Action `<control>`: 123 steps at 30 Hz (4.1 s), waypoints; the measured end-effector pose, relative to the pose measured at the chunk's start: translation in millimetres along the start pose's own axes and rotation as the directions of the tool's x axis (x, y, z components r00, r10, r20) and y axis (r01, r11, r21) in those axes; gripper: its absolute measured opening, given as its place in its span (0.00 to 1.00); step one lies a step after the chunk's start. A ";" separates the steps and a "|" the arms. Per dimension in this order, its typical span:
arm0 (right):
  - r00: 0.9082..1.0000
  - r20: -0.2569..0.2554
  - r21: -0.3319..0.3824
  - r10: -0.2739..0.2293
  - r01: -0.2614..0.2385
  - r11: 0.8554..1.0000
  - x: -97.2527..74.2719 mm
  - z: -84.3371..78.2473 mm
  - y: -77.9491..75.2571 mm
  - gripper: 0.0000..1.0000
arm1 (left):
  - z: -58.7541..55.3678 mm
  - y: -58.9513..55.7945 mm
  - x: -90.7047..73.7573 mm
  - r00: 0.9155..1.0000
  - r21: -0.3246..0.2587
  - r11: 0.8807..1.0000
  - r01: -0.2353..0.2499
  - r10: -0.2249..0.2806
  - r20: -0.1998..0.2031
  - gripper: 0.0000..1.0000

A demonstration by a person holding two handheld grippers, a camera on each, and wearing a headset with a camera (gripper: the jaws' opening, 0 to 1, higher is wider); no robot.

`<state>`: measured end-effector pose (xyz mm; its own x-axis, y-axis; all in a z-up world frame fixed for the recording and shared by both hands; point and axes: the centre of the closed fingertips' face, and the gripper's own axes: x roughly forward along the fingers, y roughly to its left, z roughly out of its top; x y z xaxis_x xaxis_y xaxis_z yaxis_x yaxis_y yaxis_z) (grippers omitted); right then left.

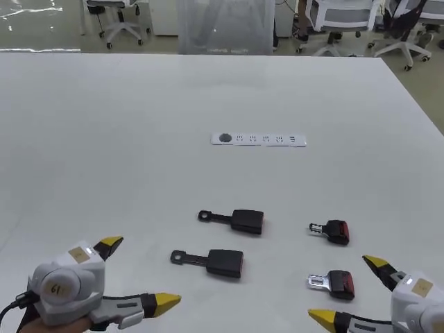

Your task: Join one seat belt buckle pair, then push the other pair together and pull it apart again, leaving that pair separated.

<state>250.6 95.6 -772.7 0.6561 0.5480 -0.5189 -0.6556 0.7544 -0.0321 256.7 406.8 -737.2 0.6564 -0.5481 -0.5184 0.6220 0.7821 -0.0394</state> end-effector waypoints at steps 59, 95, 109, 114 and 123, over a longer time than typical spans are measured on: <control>0.997 -0.062 -0.048 0.047 -0.050 0.998 -1.8 -8.7 -0.2 0.92 | -0.5 -10.5 1.5 0.998 0.040 0.997 0.066 -0.065 -0.011 1.00; 0.984 -0.129 -0.042 0.122 -0.128 0.991 2.9 -25.6 -14.0 0.84 | -8.5 -23.5 25.6 0.987 0.094 0.985 0.144 -0.137 -0.078 0.97; 0.976 -0.168 -0.027 0.140 -0.147 0.989 2.5 -43.4 -26.1 0.81 | -13.6 -35.2 44.7 0.975 0.134 0.971 0.196 -0.179 -0.132 0.94; 0.973 -0.179 -0.018 0.148 -0.154 0.988 1.5 -45.1 -30.2 0.81 | -10.1 -37.5 52.1 0.969 0.156 0.963 0.220 -0.197 -0.149 0.91; 0.965 -0.188 -0.016 0.184 -0.190 0.982 4.3 -40.7 -33.8 0.77 | 1.6 -38.8 68.9 0.962 0.214 0.945 0.248 -0.214 -0.171 0.89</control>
<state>260.4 57.7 -808.5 0.4425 0.5995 -0.6669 -0.7740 0.6309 0.0537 278.4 338.2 -770.0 0.4250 -0.6440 -0.6362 0.8421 0.5391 0.0169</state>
